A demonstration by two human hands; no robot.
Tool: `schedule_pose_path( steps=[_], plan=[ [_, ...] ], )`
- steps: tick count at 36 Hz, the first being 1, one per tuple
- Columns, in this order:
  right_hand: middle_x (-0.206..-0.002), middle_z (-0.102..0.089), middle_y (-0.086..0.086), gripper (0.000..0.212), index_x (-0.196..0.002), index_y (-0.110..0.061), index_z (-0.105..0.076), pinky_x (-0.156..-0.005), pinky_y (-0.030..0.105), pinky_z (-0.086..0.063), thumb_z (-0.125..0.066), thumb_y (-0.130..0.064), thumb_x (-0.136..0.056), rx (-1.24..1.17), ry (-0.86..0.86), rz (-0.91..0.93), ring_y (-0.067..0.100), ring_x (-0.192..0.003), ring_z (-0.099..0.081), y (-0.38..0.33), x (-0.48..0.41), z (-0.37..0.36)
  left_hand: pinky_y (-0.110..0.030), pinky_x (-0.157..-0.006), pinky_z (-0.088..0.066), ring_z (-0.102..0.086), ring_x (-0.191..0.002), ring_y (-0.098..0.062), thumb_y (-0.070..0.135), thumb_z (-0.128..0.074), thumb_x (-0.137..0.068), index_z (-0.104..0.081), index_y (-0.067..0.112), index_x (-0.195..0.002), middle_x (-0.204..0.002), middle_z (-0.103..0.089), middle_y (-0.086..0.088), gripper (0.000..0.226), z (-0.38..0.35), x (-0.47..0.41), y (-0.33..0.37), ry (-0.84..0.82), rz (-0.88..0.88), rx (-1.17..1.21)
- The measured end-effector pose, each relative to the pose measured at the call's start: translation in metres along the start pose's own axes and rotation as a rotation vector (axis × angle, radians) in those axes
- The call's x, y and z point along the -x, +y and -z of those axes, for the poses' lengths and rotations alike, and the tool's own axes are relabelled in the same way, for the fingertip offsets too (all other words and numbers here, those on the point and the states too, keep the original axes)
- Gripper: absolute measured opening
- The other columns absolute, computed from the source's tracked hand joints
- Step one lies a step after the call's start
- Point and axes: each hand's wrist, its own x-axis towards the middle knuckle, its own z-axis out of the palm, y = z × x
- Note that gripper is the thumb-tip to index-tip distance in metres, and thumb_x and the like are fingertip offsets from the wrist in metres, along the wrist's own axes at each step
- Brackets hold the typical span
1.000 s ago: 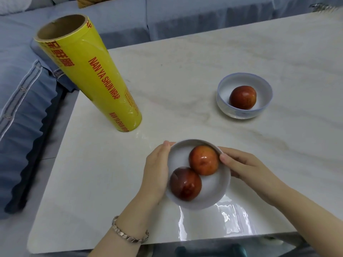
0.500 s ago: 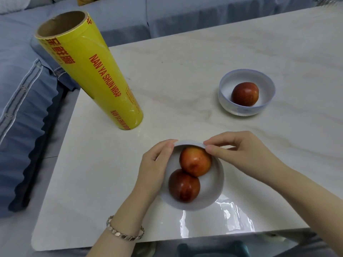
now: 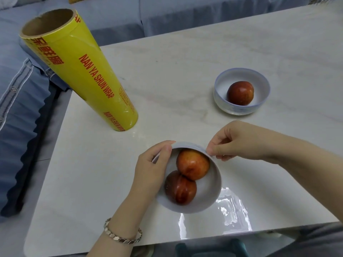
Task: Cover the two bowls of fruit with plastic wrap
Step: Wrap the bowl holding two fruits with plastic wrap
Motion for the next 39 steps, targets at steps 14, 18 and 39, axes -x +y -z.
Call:
schedule_pose_path(
  steps=[14, 18, 39],
  plan=[
    [-0.066, -0.065, -0.007, 0.028, -0.064, -0.014, -0.058, -0.056, 0.013, -0.042, -0.049, -0.009, -0.090, -0.089, -0.125, 0.030, 0.003, -0.052, -0.046, 0.005, 0.005, 0.000, -0.003, -0.073, -0.042, -0.061, -0.083, 0.014, 0.025, -0.048, -0.075, -0.067, 0.028, -0.081, -0.080, -0.069, 0.030, 0.020, 0.004, -0.005, -0.001, -0.121, -0.063, 0.044],
    [-0.058, -0.052, 0.000, 0.033, -0.055, -0.015, -0.053, -0.054, 0.017, -0.038, -0.049, -0.011, -0.087, -0.094, -0.160, -0.044, 0.008, -0.050, -0.040, 0.005, 0.001, -0.002, -0.002, -0.074, -0.041, -0.061, -0.085, 0.014, 0.020, -0.053, -0.080, -0.068, 0.028, -0.082, -0.080, -0.069, 0.030, 0.017, 0.004, -0.005, -0.001, -0.132, -0.067, 0.030],
    [-0.033, -0.041, -0.013, 0.027, -0.057, -0.010, -0.060, -0.043, 0.009, -0.032, -0.065, -0.018, -0.082, -0.672, 0.475, 0.051, 0.001, -0.034, -0.035, 0.011, -0.020, -0.049, 0.001, -0.074, -0.039, -0.058, -0.084, 0.020, 0.023, -0.048, -0.076, -0.064, 0.032, -0.081, -0.078, -0.065, 0.038, 0.020, 0.001, -0.007, 0.003, -0.144, -0.124, -0.027]
  ],
)
